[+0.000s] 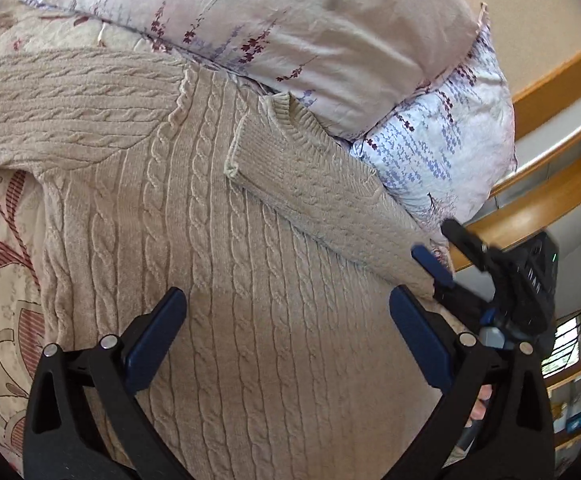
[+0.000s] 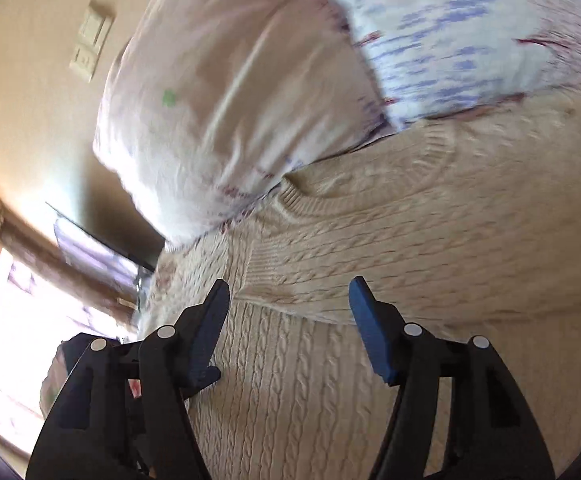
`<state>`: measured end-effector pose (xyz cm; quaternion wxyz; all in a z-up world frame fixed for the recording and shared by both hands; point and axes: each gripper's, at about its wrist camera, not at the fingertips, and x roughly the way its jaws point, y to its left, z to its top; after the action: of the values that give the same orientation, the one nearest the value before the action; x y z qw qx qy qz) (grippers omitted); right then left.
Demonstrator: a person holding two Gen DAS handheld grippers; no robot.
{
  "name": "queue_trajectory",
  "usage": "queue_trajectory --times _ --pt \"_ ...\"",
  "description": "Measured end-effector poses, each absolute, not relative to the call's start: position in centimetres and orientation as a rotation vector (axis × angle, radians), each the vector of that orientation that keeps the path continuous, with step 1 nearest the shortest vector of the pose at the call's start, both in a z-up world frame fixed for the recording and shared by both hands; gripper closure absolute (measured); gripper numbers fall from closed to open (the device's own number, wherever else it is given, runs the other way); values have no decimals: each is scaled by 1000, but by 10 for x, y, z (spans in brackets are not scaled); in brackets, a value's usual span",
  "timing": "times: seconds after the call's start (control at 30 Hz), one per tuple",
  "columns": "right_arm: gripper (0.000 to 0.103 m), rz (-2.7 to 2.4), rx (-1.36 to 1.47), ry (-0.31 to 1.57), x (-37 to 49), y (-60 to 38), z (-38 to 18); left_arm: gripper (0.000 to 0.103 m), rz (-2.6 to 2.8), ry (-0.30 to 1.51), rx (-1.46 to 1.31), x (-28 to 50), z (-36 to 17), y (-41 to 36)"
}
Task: Fold small clothes
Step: 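Move the left gripper to the other sleeve cuff and grasp it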
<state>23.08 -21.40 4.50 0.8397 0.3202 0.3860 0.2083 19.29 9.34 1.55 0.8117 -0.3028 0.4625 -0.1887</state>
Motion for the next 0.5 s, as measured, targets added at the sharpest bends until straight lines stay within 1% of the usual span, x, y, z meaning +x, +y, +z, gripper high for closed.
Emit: queue_trajectory --times 0.03,0.07,0.13,0.2,0.27,0.4,0.5 --pt "40 393 760 811 223 -238 40 4 -397 990 -668 200 18 97" --pt "40 345 838 804 218 -262 36 8 -393 981 -674 205 20 99" --pt "47 247 959 779 208 -300 23 16 -371 961 -669 218 25 99" --pt "49 142 1016 764 198 -327 13 20 -352 971 -704 230 23 100" --pt "53 66 1071 784 193 -348 -2 28 -337 1004 -761 242 16 99" --pt "56 2 1099 807 195 -361 -18 33 -277 1043 -825 256 1 97" --pt "58 -41 1077 778 195 -367 -16 35 -250 1016 -867 260 -1 99"
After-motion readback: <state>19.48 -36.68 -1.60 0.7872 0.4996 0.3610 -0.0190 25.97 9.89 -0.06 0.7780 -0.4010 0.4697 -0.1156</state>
